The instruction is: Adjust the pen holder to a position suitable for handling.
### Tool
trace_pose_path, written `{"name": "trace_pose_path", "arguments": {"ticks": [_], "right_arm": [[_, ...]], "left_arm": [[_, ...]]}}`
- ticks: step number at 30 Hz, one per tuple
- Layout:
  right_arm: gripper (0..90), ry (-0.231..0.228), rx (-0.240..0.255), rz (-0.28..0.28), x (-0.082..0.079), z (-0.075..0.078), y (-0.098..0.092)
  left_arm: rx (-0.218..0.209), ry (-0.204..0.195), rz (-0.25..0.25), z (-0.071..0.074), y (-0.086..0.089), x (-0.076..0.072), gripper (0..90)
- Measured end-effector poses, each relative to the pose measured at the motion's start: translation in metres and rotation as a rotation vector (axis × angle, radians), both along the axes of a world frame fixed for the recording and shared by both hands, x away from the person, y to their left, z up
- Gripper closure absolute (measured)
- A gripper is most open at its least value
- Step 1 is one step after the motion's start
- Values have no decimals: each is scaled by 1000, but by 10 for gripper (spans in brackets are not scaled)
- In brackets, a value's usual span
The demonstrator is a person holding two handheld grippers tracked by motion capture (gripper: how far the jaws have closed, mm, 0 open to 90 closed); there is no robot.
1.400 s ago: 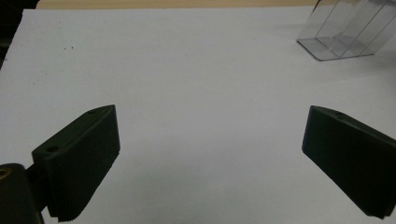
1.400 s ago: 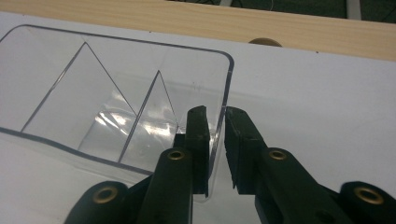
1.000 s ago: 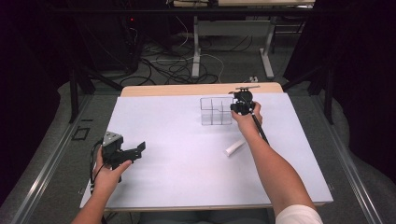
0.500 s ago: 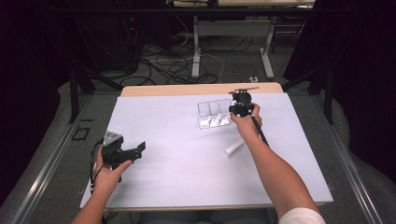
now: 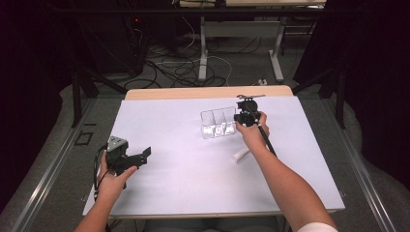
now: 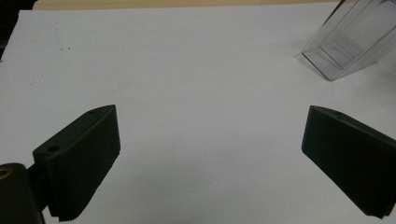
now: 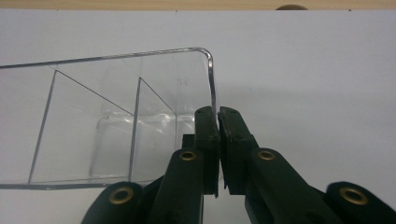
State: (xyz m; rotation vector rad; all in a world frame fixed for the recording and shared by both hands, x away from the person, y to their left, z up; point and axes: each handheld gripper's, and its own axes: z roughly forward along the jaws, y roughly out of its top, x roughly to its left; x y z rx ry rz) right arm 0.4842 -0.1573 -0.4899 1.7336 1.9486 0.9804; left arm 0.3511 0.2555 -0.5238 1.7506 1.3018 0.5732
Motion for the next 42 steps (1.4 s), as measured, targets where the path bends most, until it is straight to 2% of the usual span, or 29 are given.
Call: {"name": "trace_pose_path", "arguments": {"ticks": [1, 12, 18, 20, 21, 34, 35, 40, 42], "right_arm": [[866, 13, 5, 0, -4, 1, 1], [866, 35, -3, 25, -22, 3, 0], [864, 62, -3, 30, -32, 4, 0], [863, 70, 13, 30, -34, 4, 0], [863, 66, 5, 36, -35, 4, 0], [848, 67, 45, 21, -35, 2, -1], [840, 69, 60, 26, -35, 2, -1], [784, 63, 68, 31, -40, 0, -3], [749, 43, 80, 36, -44, 0, -3]], "left_arm": [[-1, -1, -1, 0, 0, 0, 45], [-4, 4, 0, 0, -1, 0, 45], [-4, 3, -6, 0, -3, 0, 45], [-5, 2, -5, 0, -3, 0, 45], [-5, 2, -5, 0, -3, 0, 45], [3, 5, -12, 0, -4, 1, 46], [3, 5, -12, 0, -4, 1, 46], [5, 6, -12, 0, -4, 1, 46], [5, 6, -13, 0, -4, 1, 46]]}}
